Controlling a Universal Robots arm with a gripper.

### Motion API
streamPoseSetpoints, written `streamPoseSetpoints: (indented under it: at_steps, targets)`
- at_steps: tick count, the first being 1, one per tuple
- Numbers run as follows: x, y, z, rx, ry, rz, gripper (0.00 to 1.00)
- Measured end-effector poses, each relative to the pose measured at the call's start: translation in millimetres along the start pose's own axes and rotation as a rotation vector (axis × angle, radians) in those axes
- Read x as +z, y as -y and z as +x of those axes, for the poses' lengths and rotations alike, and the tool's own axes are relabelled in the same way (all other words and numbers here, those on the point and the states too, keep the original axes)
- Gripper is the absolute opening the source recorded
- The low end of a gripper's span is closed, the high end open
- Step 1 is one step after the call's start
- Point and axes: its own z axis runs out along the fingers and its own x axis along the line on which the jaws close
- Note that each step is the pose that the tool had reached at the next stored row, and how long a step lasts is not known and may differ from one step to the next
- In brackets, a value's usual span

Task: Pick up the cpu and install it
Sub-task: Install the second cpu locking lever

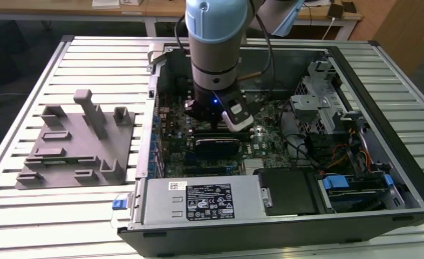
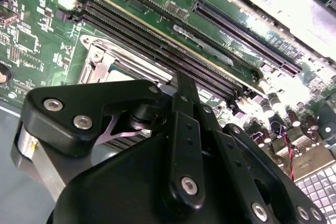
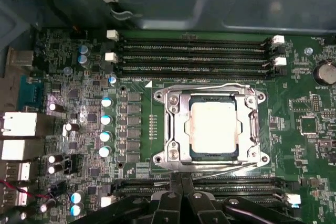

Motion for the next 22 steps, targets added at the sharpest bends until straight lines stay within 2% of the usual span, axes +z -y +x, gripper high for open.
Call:
streamPoseSetpoints:
  at_steps: [2,4,7,17,21,22]
  targets:
    - [0.9,0.5,1.1,0.001,0.0000,-0.0148,0.11]
    - [1.6,0.9,2.0,0.001,-0.0002,-0.0231,0.11]
    - [2.9,1.5,4.0,0.002,-0.0001,-0.0311,0.11]
    - [3.5,7.1,9.3,0.003,-0.0003,-0.0460,0.11]
    - [5.5,8.2,10.5,0.005,-0.0005,-0.0774,0.11]
    - [6.3,8.3,10.7,0.005,-0.0003,-0.0792,0.11]
